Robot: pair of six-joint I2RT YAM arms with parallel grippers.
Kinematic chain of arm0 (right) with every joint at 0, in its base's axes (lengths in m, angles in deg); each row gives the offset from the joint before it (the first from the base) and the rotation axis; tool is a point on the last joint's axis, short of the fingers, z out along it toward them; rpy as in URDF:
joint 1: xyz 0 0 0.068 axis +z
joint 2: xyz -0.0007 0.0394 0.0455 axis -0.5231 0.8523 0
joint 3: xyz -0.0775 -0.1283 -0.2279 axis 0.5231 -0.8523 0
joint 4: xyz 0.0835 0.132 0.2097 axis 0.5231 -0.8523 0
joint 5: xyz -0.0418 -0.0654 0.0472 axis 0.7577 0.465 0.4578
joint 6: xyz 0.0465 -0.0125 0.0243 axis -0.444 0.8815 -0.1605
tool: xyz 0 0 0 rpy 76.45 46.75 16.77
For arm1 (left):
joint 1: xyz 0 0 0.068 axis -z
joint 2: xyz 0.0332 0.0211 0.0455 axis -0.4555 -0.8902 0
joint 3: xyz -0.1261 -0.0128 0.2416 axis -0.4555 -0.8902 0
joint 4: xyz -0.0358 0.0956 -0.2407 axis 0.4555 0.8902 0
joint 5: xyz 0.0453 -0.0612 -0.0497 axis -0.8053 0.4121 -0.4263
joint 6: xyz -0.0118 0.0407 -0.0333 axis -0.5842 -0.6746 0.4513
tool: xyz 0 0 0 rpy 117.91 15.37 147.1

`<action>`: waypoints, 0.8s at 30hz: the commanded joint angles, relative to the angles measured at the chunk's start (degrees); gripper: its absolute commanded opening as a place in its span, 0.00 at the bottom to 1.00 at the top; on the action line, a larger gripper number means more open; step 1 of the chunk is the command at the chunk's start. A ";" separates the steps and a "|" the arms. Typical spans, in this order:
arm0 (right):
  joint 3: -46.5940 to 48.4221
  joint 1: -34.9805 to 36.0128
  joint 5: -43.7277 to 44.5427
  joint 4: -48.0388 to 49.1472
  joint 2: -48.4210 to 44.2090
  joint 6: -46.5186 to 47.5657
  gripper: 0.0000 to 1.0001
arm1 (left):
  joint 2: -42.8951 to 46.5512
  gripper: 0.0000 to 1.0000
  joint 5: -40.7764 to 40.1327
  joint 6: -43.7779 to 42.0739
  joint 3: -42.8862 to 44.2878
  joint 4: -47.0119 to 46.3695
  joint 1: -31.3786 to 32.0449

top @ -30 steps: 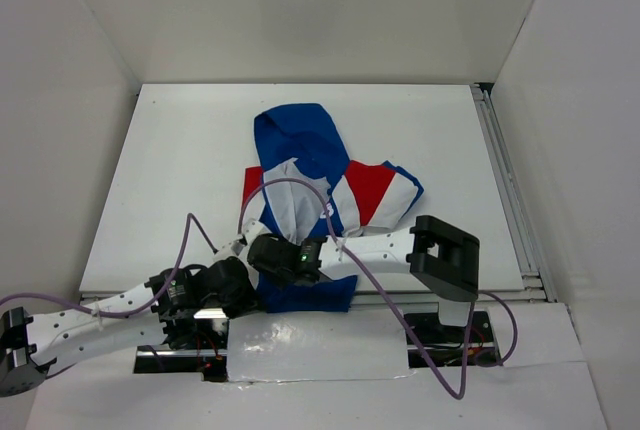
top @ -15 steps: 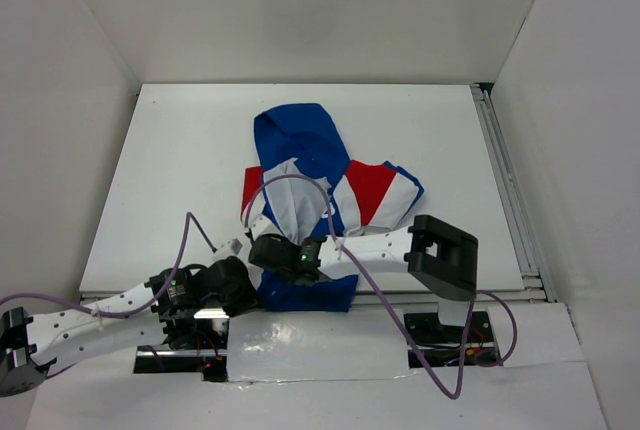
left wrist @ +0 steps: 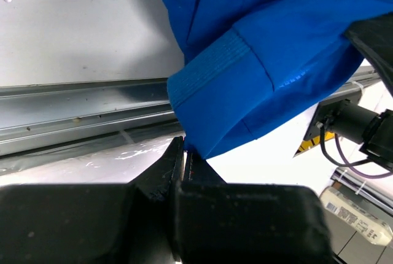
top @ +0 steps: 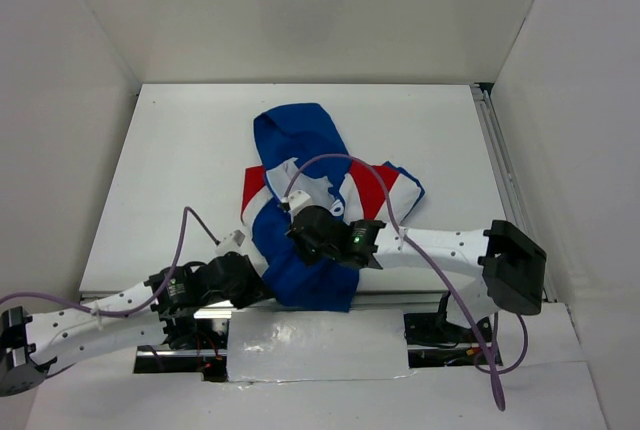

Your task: Zip up the jacket

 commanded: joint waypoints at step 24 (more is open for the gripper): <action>-4.09 -3.43 -11.27 9.44 2.90 0.25 0.05 | -3.08 0.00 1.44 -2.09 1.06 5.41 0.34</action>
